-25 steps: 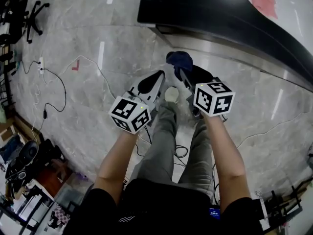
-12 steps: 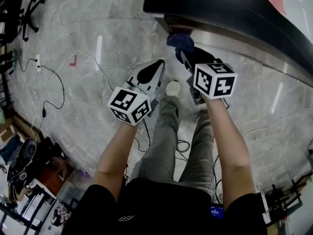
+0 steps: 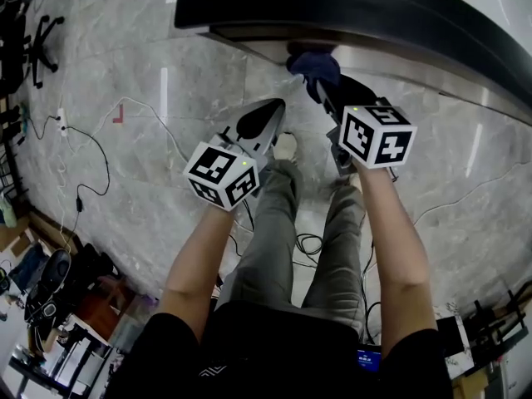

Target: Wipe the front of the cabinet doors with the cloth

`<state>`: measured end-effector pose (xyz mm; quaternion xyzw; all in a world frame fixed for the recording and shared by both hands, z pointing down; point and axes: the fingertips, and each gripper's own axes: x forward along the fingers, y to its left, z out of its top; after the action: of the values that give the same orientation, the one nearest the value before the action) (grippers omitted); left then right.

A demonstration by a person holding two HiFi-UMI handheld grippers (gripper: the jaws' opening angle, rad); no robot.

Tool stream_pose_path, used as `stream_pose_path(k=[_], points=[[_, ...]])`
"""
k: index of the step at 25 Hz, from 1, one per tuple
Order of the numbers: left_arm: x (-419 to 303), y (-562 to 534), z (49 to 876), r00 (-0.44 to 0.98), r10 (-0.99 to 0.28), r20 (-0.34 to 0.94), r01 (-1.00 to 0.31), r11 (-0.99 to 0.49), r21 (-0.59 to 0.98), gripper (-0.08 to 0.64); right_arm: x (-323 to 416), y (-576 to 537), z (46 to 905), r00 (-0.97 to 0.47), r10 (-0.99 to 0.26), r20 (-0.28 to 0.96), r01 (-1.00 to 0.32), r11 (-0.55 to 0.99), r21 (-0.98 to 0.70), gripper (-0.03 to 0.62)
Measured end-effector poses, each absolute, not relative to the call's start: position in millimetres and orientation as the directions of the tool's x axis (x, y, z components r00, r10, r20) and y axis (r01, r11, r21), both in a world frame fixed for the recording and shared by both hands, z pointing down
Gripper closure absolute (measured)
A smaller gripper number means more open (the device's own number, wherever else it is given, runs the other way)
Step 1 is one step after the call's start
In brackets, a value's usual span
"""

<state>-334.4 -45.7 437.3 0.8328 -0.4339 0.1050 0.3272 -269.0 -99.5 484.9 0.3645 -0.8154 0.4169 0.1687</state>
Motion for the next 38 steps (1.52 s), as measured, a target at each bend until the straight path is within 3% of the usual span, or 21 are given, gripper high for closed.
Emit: stream_pose_path(k=[23, 32, 38], points=[[-141.9, -50.6, 437.9, 0.708, -0.554, 0.439, -0.706, -0.542, 0.456, 0.561, -53.0, -102.3, 491.4, -0.550, -0.584, 0.597, -0.815, 0.221, -0.535, 0.506], [-112.6, -42.6, 444.0, 0.721, -0.558, 0.411, -0.692, -0.540, 0.480, 0.561, -48.6, -73.4, 508.2, -0.594, -0.510, 0.622, -0.796, 0.257, -0.549, 0.506], [-143.6, -40.8, 446.9, 0.700, -0.576, 0.422, -0.712, -0.514, 0.479, 0.561, -89.1, -61.0, 515.8, -0.633, -0.460, 0.623, -0.768, 0.272, -0.580, 0.506]])
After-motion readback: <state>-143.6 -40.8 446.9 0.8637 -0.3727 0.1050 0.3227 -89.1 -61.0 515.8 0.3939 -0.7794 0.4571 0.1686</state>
